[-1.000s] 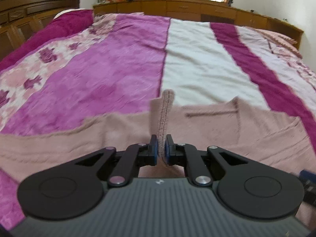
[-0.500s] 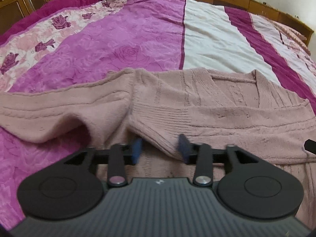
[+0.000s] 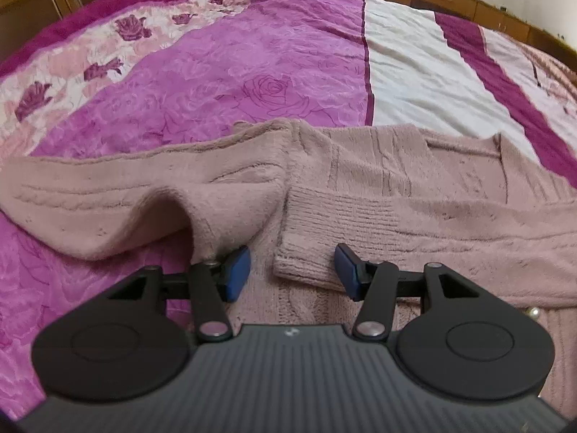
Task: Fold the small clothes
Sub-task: 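Move the left tool along the other sleeve toward its cuff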
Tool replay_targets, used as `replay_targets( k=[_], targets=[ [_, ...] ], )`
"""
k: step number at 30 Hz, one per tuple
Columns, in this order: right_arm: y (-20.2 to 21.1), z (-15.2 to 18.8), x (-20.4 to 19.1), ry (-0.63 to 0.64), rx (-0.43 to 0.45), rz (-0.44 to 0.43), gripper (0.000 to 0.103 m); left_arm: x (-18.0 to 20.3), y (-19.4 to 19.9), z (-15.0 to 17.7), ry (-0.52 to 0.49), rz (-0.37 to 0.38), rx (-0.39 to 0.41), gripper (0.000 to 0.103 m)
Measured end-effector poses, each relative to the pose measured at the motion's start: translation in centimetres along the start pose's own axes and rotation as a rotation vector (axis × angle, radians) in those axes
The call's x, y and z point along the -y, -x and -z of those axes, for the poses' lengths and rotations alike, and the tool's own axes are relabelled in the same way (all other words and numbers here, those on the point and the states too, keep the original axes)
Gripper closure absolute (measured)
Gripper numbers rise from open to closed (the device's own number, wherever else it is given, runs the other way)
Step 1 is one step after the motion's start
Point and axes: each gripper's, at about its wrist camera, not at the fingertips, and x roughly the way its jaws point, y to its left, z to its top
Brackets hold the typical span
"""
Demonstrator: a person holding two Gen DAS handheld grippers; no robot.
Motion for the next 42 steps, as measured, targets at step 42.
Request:
replay_targets(
  k=[42],
  targets=[
    [4.4,1.2,-5.9,0.094,-0.055,-0.051,0.028,-8.7,6.6,0.8,0.163,-0.164,-0.037,0.048]
  ],
)
